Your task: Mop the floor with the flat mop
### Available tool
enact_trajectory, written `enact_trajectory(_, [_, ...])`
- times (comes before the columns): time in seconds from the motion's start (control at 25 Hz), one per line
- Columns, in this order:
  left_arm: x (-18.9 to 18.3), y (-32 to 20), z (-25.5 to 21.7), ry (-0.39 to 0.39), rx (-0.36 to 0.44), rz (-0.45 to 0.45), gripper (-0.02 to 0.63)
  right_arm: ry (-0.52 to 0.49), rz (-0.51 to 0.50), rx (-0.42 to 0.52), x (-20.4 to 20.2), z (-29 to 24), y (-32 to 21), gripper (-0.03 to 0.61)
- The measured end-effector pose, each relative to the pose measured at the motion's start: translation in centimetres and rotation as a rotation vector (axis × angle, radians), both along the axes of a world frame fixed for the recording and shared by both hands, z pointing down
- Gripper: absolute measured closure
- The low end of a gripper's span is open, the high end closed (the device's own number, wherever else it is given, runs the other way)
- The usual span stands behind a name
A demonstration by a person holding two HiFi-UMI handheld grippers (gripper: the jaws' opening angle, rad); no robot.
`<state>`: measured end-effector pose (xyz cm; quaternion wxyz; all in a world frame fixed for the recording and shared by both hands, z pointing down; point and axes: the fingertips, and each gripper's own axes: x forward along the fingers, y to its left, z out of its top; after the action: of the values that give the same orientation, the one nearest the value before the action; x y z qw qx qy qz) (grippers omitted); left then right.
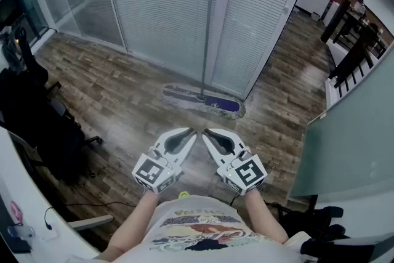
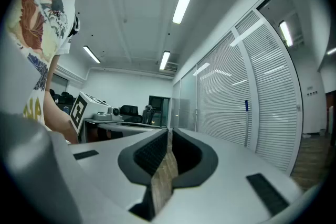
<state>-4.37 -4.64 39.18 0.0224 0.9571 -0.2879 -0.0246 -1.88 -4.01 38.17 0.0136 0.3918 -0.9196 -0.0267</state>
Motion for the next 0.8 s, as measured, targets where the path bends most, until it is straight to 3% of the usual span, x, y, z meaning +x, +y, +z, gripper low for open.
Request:
enact_trajectory(0.36, [-0.2,-0.2,0.0,0.022,0.008,0.000,0.558,-0.019,0.007,-0.014,-0.1,0.6,-0.3,0.537])
enact_trajectory(0.6, [-0.7,-0.5,-0.2,0.020,0.010,-0.007,0.558,-0.094,-0.016,-0.033,-0.5,0.2,-0.8,0.535])
enact_trajectory(0.8, [-1.3,-0.4,-0.2,0.017,0.018,0.009,0.580,-0.083,-0.013,-0.053,-1.3,0.7,-1.0,0.535])
